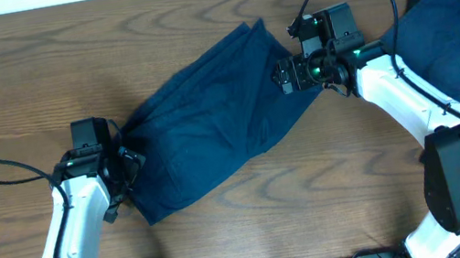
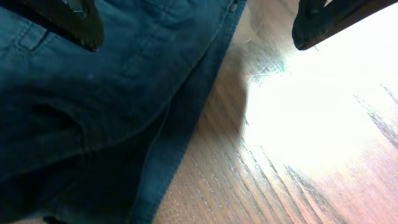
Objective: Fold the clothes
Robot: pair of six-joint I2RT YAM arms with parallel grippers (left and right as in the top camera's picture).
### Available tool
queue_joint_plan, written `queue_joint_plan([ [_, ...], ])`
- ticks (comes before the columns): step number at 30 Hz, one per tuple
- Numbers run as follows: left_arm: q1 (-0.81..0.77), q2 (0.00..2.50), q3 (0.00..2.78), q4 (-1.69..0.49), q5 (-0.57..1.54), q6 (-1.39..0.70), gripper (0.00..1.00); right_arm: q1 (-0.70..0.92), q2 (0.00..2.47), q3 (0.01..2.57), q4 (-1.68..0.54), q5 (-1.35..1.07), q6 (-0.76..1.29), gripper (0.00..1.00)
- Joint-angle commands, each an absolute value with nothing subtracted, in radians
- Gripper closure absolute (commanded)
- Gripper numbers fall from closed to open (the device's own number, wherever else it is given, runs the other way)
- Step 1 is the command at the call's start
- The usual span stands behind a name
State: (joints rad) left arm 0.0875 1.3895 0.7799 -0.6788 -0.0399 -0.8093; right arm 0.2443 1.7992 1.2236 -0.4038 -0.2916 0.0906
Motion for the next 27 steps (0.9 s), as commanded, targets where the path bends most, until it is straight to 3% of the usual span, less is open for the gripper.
queue_joint_plan([
  [1, 0.098, 1.439, 0.760, -0.646, -0.006, -0.789, 0.02, 0.250, 1.802, 1.231, -0.409, -0.285, 0.069, 0.04],
  [13, 0.098, 1.642, 0.748, -0.554, 0.043, -0.756, 0.04, 0.250, 1.802, 1.231, -0.419, -0.283, 0.069, 0.05],
  [14, 0.098, 1.649, 0.748, -0.554, 0.044, -0.755, 0.09, 0.250, 1.802, 1.231, -0.419, -0.279, 0.068, 0.05],
  [19, 0.098, 1.647, 0.748, -0.540, 0.065, -0.690, 0.57, 0.251, 1.802, 1.231, -0.430, -0.273, 0.030, 0.05],
  [21, 0.098, 1.642, 0.748, -0.539, 0.064, -0.656, 0.85, 0.256, 1.802, 1.231, -0.430, -0.273, 0.019, 0.06],
  [22, 0.098, 1.639, 0.748, -0.540, 0.064, -0.641, 0.93, 0.257, 1.802, 1.231, -0.429, -0.273, 0.017, 0.07],
  [27, 0.098, 1.605, 0.754, -0.569, 0.064, -0.620, 0.94, 0.266, 1.802, 1.231, -0.425, -0.274, 0.017, 0.14],
])
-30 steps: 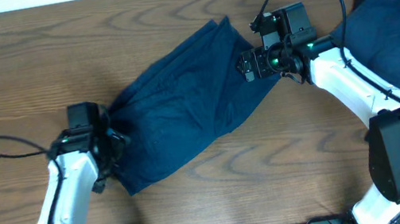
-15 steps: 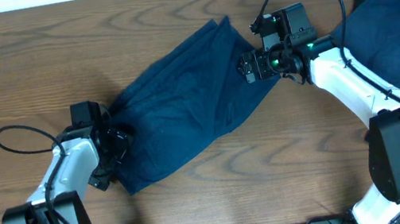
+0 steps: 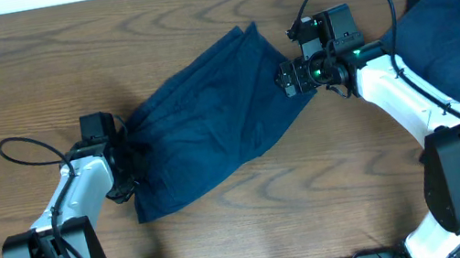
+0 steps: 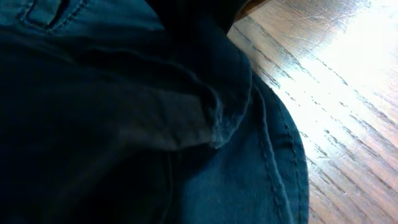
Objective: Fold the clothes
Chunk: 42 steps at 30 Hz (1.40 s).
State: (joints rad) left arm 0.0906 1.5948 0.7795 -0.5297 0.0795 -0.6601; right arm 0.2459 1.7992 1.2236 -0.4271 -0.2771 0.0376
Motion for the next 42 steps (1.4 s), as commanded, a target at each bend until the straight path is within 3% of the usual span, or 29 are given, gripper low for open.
queue_joint_plan([
  [1, 0.098, 1.594, 0.759, -0.583, 0.064, -0.620, 0.94, 0.267, 1.802, 1.231, -0.422, -0.274, 0.017, 0.17],
  [4, 0.098, 1.550, 0.791, -0.657, 0.064, -0.593, 0.94, 0.278, 1.802, 1.231, -0.403, -0.274, 0.017, 0.35],
  [6, 0.098, 1.512, 0.823, -0.723, 0.065, -0.574, 0.94, 0.290, 1.802, 1.231, -0.383, -0.279, 0.017, 0.57],
  [8, 0.098, 1.474, 0.862, -0.796, 0.067, -0.567, 0.94, 0.311, 1.802, 1.231, -0.359, -0.297, 0.017, 0.86],
  [11, 0.097, 1.424, 0.922, -0.870, 0.077, -0.538, 0.94, 0.350, 1.802, 1.231, -0.333, -0.297, 0.009, 0.99],
  [27, 0.094, 1.371, 1.153, -0.938, 0.256, -0.502, 0.94, 0.633, 1.932, 1.209, -0.311, -0.304, 0.072, 0.99],
  [42, 0.059, 1.372, 1.324, -0.927, 0.377, -0.514, 0.94, 0.850, 2.091, 1.209, -0.097, -0.413, 0.187, 0.99],
])
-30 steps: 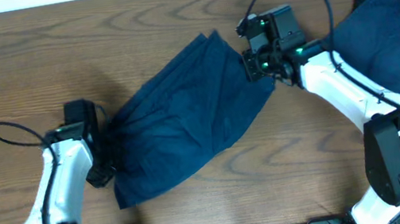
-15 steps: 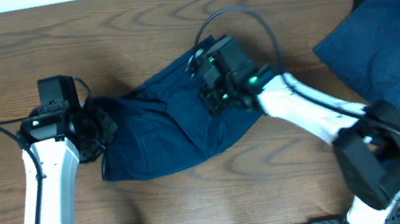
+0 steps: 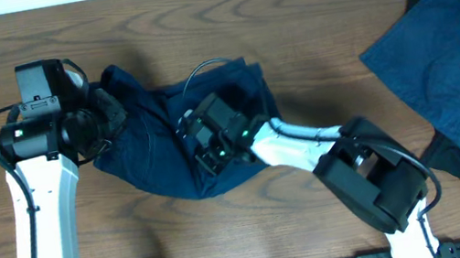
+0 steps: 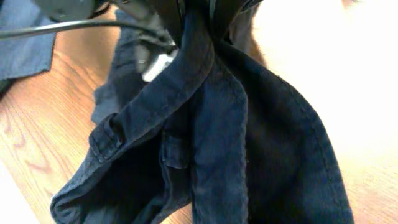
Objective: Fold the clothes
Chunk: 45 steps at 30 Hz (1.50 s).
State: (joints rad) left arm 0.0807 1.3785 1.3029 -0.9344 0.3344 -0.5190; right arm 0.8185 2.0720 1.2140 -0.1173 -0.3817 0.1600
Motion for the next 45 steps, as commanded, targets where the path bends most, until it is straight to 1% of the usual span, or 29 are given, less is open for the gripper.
queue_joint_plan([
  [1, 0.052, 1.372, 1.324, -0.925, 0.377, -0.516, 0.94, 0.855, 2.091, 1.209, -0.091, -0.411, 0.187, 0.99],
  [5, 0.023, 1.372, 1.324, -0.918, 0.376, -0.518, 0.94, 0.850, 2.076, 1.210, -0.107, -0.366, 0.186, 0.99],
  [8, 0.011, 1.372, 1.324, -0.918, 0.361, -0.517, 0.94, 0.822, 2.022, 1.210, -0.149, -0.298, 0.186, 0.94],
  [12, 0.012, 1.372, 1.324, -0.915, 0.347, -0.516, 0.94, 0.748, 1.888, 1.210, -0.250, -0.174, 0.160, 0.93],
  [16, 0.012, 1.372, 1.324, -0.911, 0.347, -0.517, 0.94, 0.638, 1.774, 1.210, -0.405, -0.055, 0.159, 0.95],
  [19, 0.011, 1.372, 1.324, -0.905, 0.347, -0.517, 0.94, 0.549, 1.756, 1.210, -0.517, -0.083, 0.099, 0.94],
  [24, 0.011, 1.372, 1.324, -0.885, 0.347, -0.535, 0.94, 0.464, 1.808, 1.208, -0.646, -0.095, 0.046, 0.99],
  [30, -0.025, 1.374, 1.324, -0.842, 0.347, -0.542, 0.94, 0.467, 1.920, 1.208, -0.655, -0.173, 0.048, 0.99],
  [35, -0.092, 1.392, 1.324, -0.792, 0.347, -0.594, 0.94, 0.491, 2.003, 1.208, -0.654, -0.223, 0.056, 0.99],
  [45, -0.252, 1.524, 1.324, -0.619, 0.348, -0.770, 0.94, 0.525, 2.022, 1.208, -0.658, -0.210, 0.056, 0.99],
])
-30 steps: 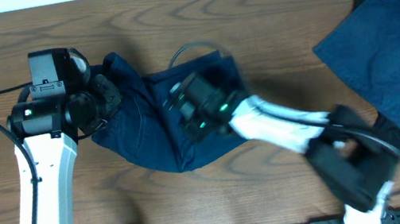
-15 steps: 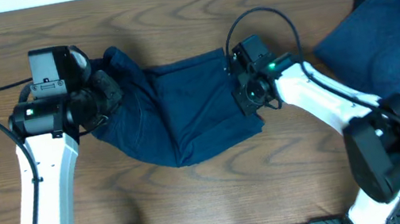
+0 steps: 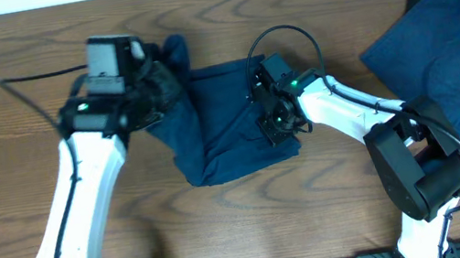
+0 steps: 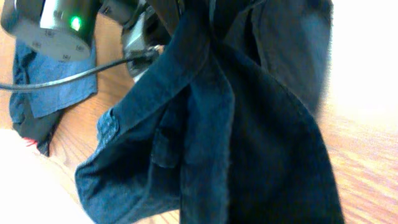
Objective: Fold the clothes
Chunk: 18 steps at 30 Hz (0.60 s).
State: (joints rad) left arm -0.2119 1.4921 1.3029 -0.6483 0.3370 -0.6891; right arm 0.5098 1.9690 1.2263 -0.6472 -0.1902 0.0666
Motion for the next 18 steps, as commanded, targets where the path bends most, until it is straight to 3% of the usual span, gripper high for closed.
queue_joint_plan([
  [1, -0.270, 1.538, 1.324, -0.601, 0.348, -0.786, 0.94, 0.525, 2.022, 1.208, -0.659, -0.210, 0.056, 0.99],
  [18, -0.405, 1.613, 1.324, -0.465, 0.348, -0.897, 0.94, 0.525, 2.022, 1.208, -0.660, -0.210, 0.055, 0.99],
])
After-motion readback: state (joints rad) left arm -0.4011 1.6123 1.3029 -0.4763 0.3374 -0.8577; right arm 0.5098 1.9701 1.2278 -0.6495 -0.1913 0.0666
